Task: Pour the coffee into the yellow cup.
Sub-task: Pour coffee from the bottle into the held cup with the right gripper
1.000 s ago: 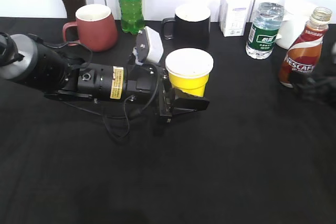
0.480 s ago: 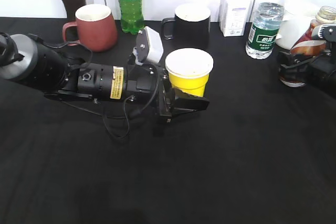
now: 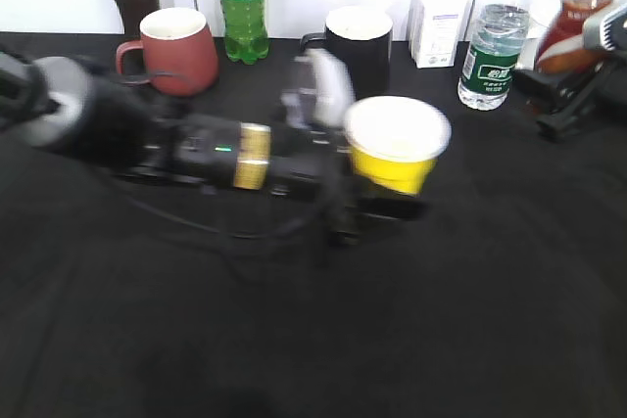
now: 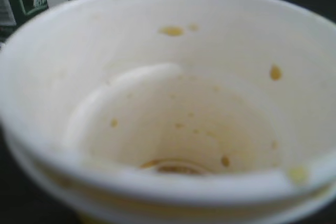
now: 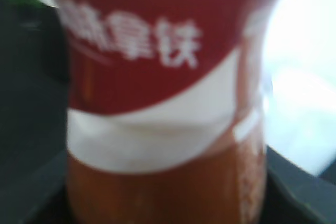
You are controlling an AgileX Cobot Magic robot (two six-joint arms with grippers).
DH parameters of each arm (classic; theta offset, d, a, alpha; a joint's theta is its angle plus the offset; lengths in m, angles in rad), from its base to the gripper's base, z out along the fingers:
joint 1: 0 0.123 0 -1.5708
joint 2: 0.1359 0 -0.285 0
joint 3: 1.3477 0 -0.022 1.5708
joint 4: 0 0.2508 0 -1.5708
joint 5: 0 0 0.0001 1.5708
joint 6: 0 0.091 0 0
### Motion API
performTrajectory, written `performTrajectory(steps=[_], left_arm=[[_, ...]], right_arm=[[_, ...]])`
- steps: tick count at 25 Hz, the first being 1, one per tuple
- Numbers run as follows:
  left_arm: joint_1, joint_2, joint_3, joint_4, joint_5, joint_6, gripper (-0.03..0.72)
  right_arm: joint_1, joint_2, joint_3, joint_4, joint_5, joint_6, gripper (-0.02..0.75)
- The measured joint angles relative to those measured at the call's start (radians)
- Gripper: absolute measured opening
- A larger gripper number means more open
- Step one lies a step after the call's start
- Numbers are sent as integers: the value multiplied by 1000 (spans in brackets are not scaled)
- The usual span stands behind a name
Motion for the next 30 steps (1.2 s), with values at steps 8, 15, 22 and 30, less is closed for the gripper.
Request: performTrajectory(steps=[8, 15, 22, 30], left_arm=[[-100, 0, -94, -106, 75, 0, 445], [-133, 0, -95, -62, 29, 0, 444], [-133, 0, -95, -16, 7, 0, 441], [-133, 0, -95, -16, 7, 0, 441]], right_arm=[[0, -226, 1, -236, 23, -267, 528], [0, -225, 1, -236, 24, -595, 528], [0, -227, 1, -236, 31, -745, 528], [0, -227, 1, -233, 32, -855, 528]])
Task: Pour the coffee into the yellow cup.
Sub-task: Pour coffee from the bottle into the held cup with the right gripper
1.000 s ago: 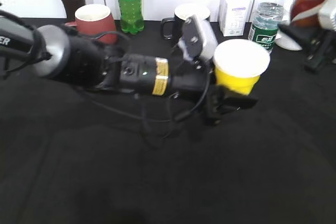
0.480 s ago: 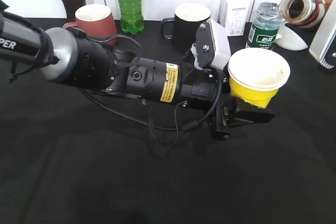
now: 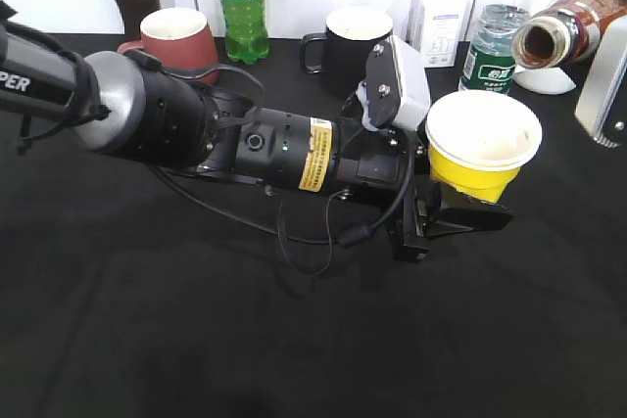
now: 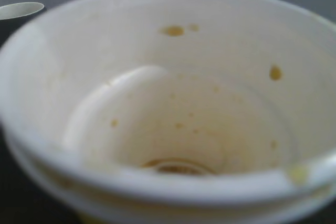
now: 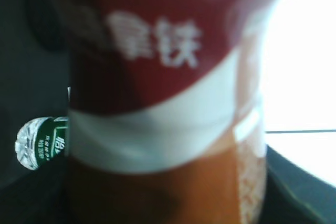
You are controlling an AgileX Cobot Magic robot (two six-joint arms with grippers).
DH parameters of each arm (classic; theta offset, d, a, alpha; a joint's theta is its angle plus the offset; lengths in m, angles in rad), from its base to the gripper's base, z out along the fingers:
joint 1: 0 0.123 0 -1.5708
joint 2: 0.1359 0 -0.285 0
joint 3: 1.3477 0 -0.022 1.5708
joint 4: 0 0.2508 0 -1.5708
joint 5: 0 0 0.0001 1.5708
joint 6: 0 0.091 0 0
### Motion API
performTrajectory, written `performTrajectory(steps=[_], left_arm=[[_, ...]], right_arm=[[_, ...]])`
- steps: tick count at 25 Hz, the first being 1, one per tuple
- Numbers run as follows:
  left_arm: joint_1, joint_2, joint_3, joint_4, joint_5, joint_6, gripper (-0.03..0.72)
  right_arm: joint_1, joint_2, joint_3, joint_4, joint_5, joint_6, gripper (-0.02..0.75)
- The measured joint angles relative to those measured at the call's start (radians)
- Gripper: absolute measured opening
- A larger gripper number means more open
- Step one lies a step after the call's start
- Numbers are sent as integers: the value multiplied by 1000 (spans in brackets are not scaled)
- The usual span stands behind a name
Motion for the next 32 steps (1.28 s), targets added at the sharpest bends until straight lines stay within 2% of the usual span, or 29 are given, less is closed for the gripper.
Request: performTrajectory(steps=[19, 23, 32], left_arm=[[0, 0, 0, 1, -23, 0, 439], [0, 0, 0, 52, -31, 0, 438], [0, 0, 0, 82, -48, 0, 438]], right_arm=[[0, 0, 0, 4, 1, -91, 528], [0, 0, 0, 4, 1, -105, 528], [0, 0, 0, 4, 1, -138, 528]])
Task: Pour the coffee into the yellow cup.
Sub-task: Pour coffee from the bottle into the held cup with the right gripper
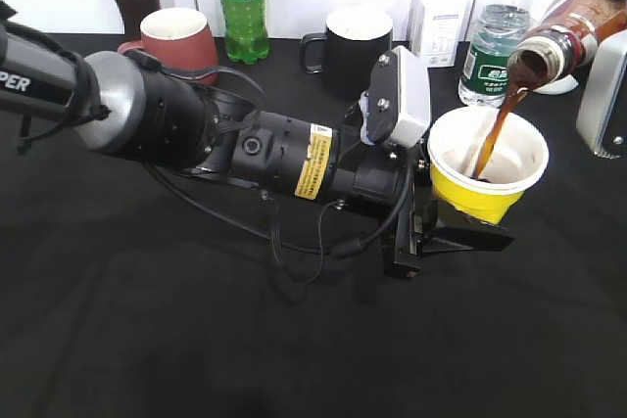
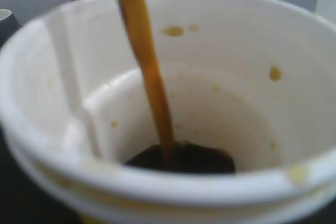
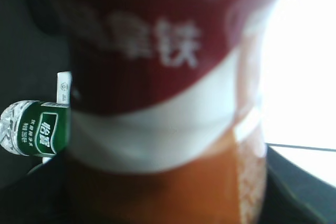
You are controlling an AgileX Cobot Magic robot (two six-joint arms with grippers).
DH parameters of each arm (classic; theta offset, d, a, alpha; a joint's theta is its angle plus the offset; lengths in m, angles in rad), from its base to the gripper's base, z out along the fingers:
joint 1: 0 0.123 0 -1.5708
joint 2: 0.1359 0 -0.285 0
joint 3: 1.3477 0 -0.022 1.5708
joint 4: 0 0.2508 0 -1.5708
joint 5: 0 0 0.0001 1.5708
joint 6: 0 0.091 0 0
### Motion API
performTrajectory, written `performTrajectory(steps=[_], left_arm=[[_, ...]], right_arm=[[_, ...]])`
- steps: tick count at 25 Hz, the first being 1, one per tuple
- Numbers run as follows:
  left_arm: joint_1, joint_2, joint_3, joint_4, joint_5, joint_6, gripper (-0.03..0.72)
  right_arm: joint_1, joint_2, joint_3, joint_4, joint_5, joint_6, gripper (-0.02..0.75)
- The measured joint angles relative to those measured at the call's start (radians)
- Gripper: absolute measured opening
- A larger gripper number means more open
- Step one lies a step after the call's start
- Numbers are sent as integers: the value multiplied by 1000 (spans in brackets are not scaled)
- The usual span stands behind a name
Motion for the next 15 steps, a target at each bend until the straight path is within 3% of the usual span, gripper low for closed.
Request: performTrajectory(steps=[15], left_arm=[[0, 0, 0, 14, 0, -95, 438]], right_arm=[[0, -2, 0, 1, 0, -16, 528]])
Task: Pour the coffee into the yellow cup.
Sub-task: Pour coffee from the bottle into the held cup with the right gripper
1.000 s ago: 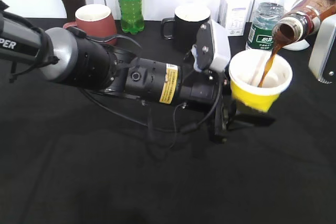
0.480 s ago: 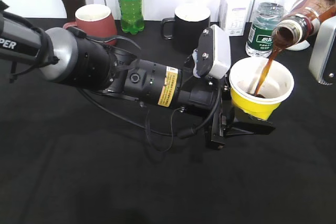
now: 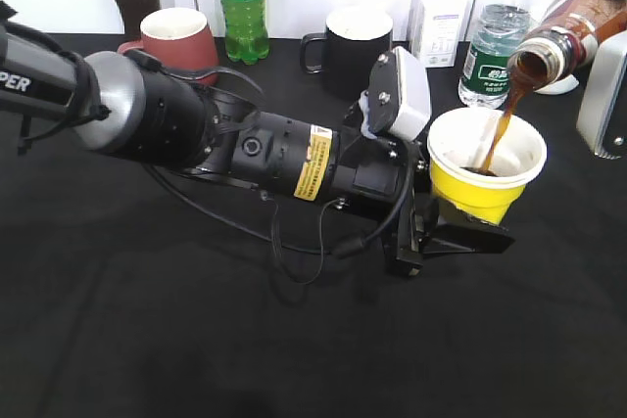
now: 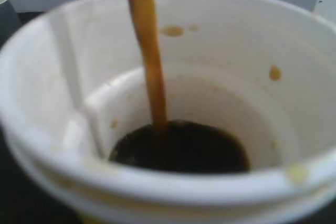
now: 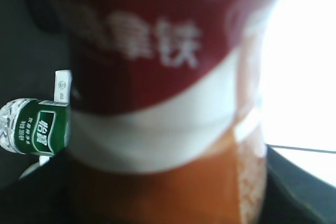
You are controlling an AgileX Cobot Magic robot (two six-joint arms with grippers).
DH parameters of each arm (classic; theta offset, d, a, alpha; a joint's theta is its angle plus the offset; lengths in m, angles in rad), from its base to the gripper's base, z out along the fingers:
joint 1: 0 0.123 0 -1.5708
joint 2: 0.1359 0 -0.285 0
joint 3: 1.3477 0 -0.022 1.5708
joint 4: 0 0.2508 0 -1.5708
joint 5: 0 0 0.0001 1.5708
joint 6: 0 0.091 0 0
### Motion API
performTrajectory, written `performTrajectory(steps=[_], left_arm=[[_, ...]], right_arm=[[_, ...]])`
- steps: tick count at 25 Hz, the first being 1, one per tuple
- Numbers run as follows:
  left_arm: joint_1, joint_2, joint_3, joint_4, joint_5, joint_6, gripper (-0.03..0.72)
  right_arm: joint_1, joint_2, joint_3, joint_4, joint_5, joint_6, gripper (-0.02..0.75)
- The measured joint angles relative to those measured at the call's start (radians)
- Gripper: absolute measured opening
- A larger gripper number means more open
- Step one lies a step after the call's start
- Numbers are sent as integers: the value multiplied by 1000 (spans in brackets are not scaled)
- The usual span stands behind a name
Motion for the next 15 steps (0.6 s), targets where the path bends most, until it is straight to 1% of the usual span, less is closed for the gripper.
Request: performTrajectory(steps=[15], left_arm=[[0, 0, 0, 2, 0, -2, 438]], right_arm=[[0, 0, 0, 2, 0, -28, 528]])
